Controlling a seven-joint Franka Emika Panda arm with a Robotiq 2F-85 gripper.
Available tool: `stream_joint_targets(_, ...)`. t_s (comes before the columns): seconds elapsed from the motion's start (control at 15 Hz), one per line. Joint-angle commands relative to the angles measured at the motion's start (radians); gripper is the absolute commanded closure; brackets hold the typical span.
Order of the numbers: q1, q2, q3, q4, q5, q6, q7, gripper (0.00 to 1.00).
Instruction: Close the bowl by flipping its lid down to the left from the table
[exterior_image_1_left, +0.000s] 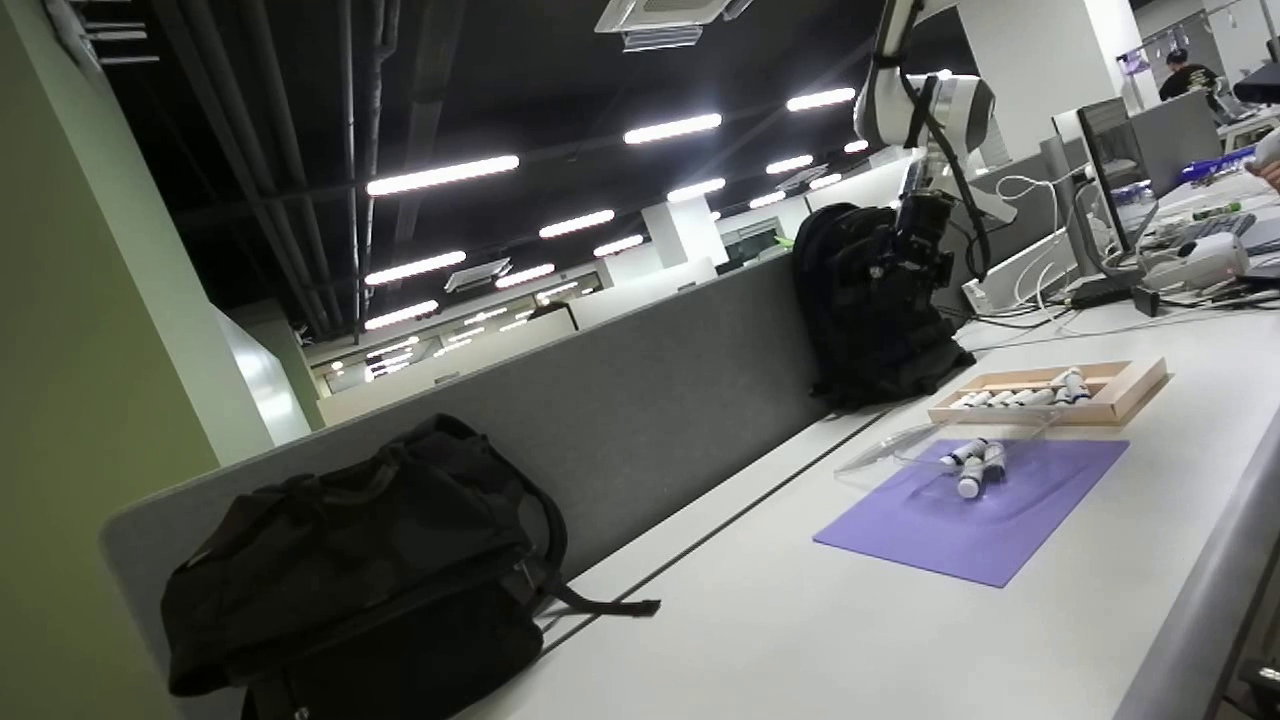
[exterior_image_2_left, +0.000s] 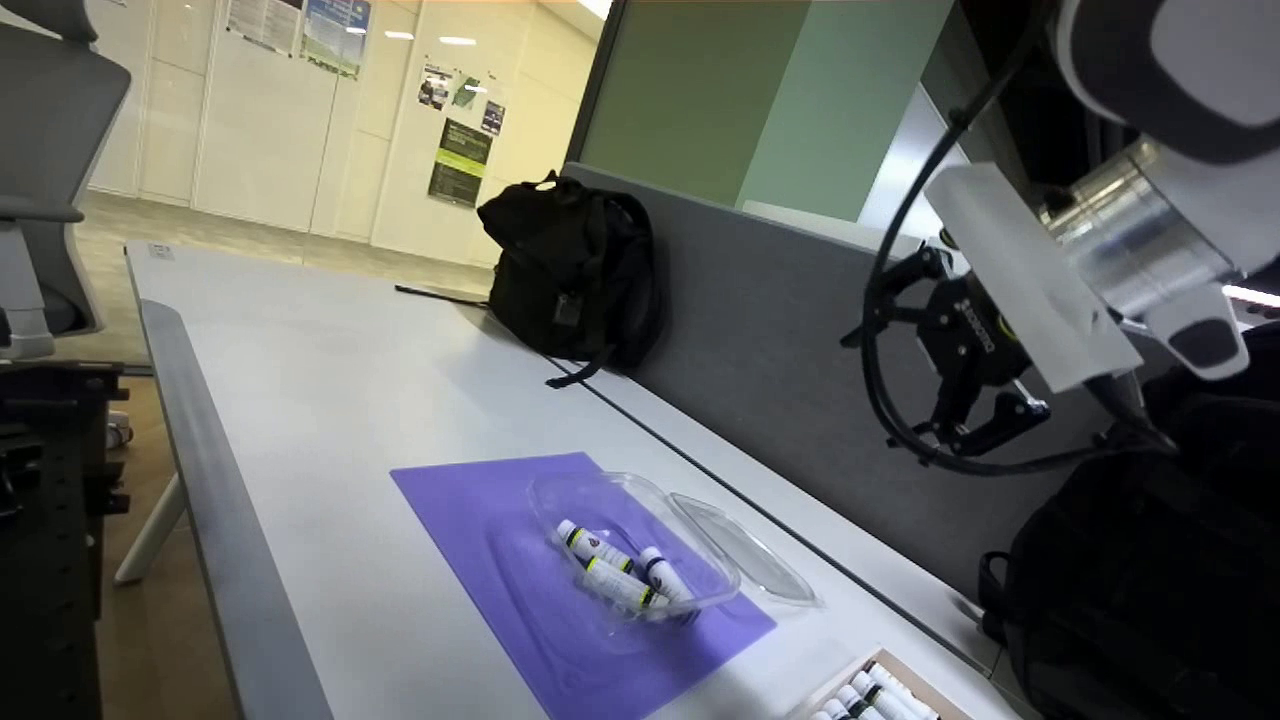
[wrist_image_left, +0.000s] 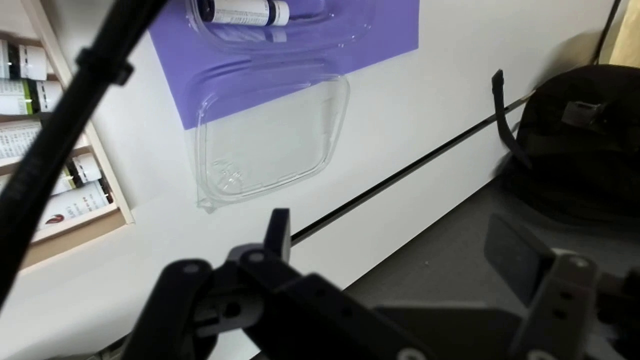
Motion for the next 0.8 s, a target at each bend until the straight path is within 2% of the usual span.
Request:
stream_joint_targets(0.0, -0.08, 0.208, 0.056, 0.246, 0.026, -0.062, 0.111, 0.0)
stream_joint_targets(0.2, -0.108, 0.338, 0.079, 0.4, -0.017, -0.07, 0.221, 0.0)
stream_joint_targets(0.27, -0.11, 0.247, 0.093, 0.258, -0.004, -0.013, 0.122, 0.0)
stream_joint_targets(0.47, -0.121, 0.325, 0.106, 0.35, -0.018, -0.023, 0.169, 0.0)
stream_joint_targets(0.73, -0.122, 0.332, 0.107, 0.37, -0.023, -0.031, 0.182, 0.0)
